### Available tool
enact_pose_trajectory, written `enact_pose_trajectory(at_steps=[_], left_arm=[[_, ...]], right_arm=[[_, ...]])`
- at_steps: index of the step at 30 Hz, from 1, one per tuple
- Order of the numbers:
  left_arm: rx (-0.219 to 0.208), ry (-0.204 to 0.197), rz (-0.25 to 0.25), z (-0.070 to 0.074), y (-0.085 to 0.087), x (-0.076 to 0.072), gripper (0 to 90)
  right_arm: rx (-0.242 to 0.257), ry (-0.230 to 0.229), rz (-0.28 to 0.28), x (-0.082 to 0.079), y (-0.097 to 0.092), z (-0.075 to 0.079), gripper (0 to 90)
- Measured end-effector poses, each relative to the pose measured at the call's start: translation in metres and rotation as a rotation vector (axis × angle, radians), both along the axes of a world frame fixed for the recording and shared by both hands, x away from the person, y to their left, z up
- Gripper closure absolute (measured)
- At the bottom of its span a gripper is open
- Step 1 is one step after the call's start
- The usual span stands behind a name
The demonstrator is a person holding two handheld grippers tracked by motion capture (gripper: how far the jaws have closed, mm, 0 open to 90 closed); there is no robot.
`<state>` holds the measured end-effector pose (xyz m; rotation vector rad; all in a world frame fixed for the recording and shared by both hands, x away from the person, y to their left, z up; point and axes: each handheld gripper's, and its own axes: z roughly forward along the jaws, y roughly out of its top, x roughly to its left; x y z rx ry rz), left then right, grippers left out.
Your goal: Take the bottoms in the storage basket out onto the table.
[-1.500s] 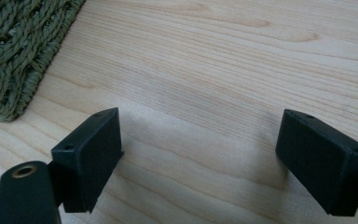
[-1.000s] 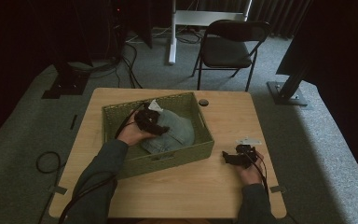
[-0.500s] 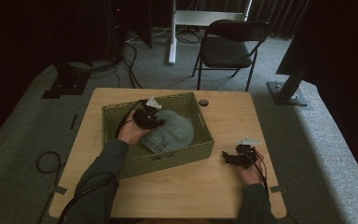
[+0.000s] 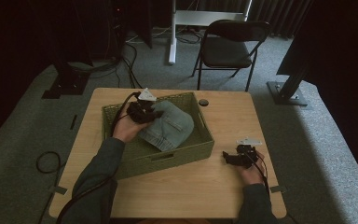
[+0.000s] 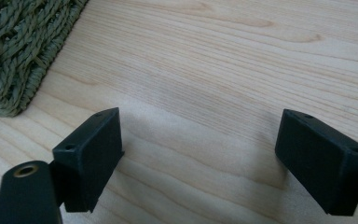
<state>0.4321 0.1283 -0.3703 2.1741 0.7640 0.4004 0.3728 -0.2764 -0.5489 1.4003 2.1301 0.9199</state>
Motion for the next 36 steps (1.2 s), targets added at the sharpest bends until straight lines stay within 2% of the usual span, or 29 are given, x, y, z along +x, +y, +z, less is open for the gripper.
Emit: enact_pose_trajectory(at_steps=[11,21,32,36], left_arm=[[-0.034,-0.05,-0.006,0.03,0.004,-0.013,84.4],[-0.068,-0.062,-0.047,0.051,0.001,-0.024,84.5],[-0.085,-0.104,-0.092,0.071,-0.012,-0.047,84.4],[-0.101,-0.115,-0.127,0.076,-0.021,-0.064,84.4]], right_arm=[[0.002,-0.001,0.009,-0.001,-0.005,0.0,16.3],[0.001,-0.001,0.018,-0.001,-0.006,0.0,16.3],[0.001,-0.001,0.02,-0.001,-0.006,0.0,16.3],[0.001,-0.001,0.025,-0.001,-0.008,0.0,16.3]])
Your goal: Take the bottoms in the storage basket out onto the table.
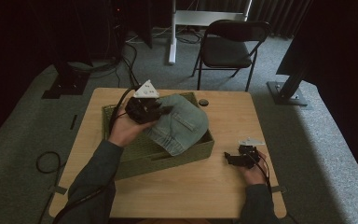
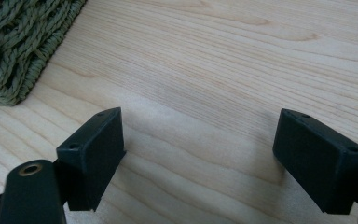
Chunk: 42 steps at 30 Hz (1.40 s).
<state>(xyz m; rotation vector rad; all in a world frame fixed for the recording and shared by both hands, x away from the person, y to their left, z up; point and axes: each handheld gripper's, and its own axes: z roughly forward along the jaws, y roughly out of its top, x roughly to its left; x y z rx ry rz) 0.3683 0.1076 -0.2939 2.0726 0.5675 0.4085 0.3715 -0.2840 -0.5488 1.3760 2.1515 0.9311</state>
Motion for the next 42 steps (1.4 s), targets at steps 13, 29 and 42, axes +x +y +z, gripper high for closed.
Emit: enact_pose_trajectory(at_steps=[13,29,42], left_arm=[[-0.035,-0.016,-0.143,-0.003,-0.029,-0.04,84.4],[-0.033,0.009,-0.264,-0.023,-0.058,-0.071,84.3],[-0.069,0.13,-0.337,-0.082,-0.073,-0.086,84.2]], right_arm=[[0.0,0.0,0.001,0.0,-0.001,0.0,16.3],[0.0,0.0,0.002,0.0,-0.001,0.0,16.3],[0.0,0.0,0.002,0.0,-0.001,0.0,16.3]])
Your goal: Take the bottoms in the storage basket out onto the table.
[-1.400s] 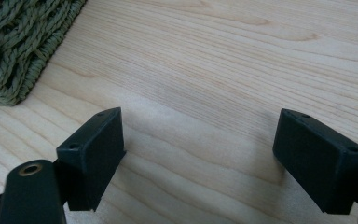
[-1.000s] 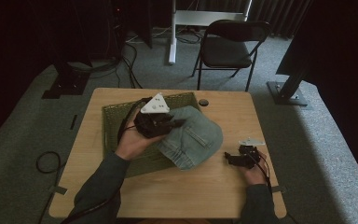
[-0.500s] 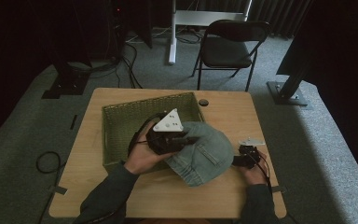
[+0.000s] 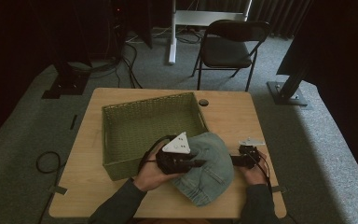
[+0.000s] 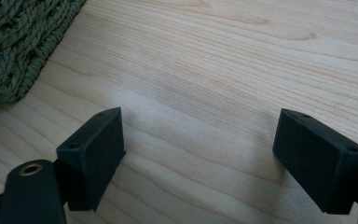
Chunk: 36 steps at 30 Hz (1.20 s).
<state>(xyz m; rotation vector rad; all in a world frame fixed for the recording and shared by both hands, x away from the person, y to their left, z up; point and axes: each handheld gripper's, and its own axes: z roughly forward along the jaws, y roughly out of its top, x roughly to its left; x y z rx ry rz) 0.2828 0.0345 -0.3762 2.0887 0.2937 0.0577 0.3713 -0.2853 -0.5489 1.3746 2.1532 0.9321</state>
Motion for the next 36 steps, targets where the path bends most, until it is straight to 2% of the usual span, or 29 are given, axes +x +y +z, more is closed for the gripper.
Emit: enact_pose_trajectory(at_steps=[6,8,9,10,12,14,19,20,21,24,26,30,36], left_arm=[[0.055,0.066,0.002,-0.041,-0.008,-0.002,84.0],[0.062,0.08,0.002,-0.046,-0.008,-0.001,83.9],[0.081,0.096,0.002,-0.058,-0.009,-0.001,83.9],[0.089,0.099,0.011,-0.062,-0.008,-0.001,83.8],[0.083,0.113,0.021,-0.068,-0.005,0.001,83.7],[0.075,0.143,0.037,-0.075,-0.001,0.005,83.6],[0.121,0.133,0.098,-0.091,0.004,0.011,81.0],[0.121,0.133,0.098,-0.091,0.004,0.011,80.0],[0.135,0.139,0.13,-0.098,0.007,0.015,80.0],[0.128,0.141,0.146,-0.099,0.01,0.016,70.1],[0.131,0.126,0.147,-0.097,0.01,0.015,62.4],[0.128,0.108,0.142,-0.089,0.011,0.013,56.2],[0.104,0.081,0.14,-0.076,0.016,0.007,54.6]], right_arm=[[0.001,0.0,-0.001,0.0,0.0,0.0,16.3],[0.001,-0.001,0.0,0.0,0.0,0.0,16.3],[0.001,-0.001,-0.001,0.0,0.0,0.0,16.3],[0.001,-0.001,-0.001,0.0,0.0,0.0,16.4],[0.0,-0.001,-0.001,0.0,0.0,0.0,16.3],[0.0,-0.001,0.0,0.0,0.0,0.0,16.3],[0.0,-0.001,0.0,0.0,0.0,0.0,16.3],[0.0,-0.001,0.0,0.0,0.0,0.0,16.3],[0.0,-0.001,0.0,0.0,0.0,0.0,16.3],[0.0,-0.001,0.0,0.0,0.0,0.0,16.3],[0.0,-0.001,0.0,0.0,0.0,0.0,16.3],[0.0,-0.001,0.0,0.0,0.0,0.0,16.3],[0.0,-0.001,0.0,0.0,0.0,0.0,16.3]])
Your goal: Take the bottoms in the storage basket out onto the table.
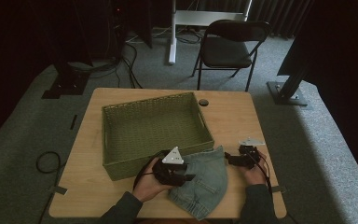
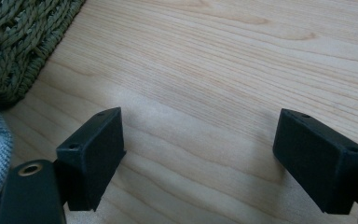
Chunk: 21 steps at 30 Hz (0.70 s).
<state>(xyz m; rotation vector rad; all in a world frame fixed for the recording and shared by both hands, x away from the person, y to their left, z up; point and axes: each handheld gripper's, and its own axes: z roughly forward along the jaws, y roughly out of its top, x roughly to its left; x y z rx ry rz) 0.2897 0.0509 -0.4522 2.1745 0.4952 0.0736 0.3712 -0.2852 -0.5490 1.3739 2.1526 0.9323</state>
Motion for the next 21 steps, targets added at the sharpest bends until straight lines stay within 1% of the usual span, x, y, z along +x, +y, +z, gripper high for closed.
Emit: enact_pose_trajectory(at_steps=[2,3,4,9,12,14,16,21], left_arm=[[-0.001,-0.004,0.0,0.002,0.002,0.0,52.7],[-0.013,-0.009,0.004,0.005,0.005,-0.001,52.7],[-0.014,-0.012,0.003,0.006,0.007,-0.002,52.4],[-0.015,-0.038,0.034,0.012,0.023,-0.005,52.1],[-0.007,-0.05,0.08,0.012,0.036,-0.007,52.2],[-0.002,-0.054,0.114,0.012,0.05,-0.008,52.1],[0.0,-0.056,0.136,0.011,0.058,-0.008,52.2],[0.023,-0.059,0.185,0.007,0.081,-0.014,51.8]], right_arm=[[0.0,0.0,0.0,0.0,0.0,0.0,16.3],[0.0,0.0,0.0,0.0,0.0,0.0,16.3],[0.0,0.0,0.0,0.0,0.0,0.0,16.3],[0.0,0.0,0.0,0.0,0.0,0.0,16.3],[0.0,0.0,0.0,0.0,0.0,0.0,16.3],[0.0,0.0,0.0,0.0,0.0,0.0,16.3],[0.0,0.0,0.0,0.0,0.0,0.0,16.3],[0.0,0.0,-0.001,0.0,0.0,0.0,16.3]])
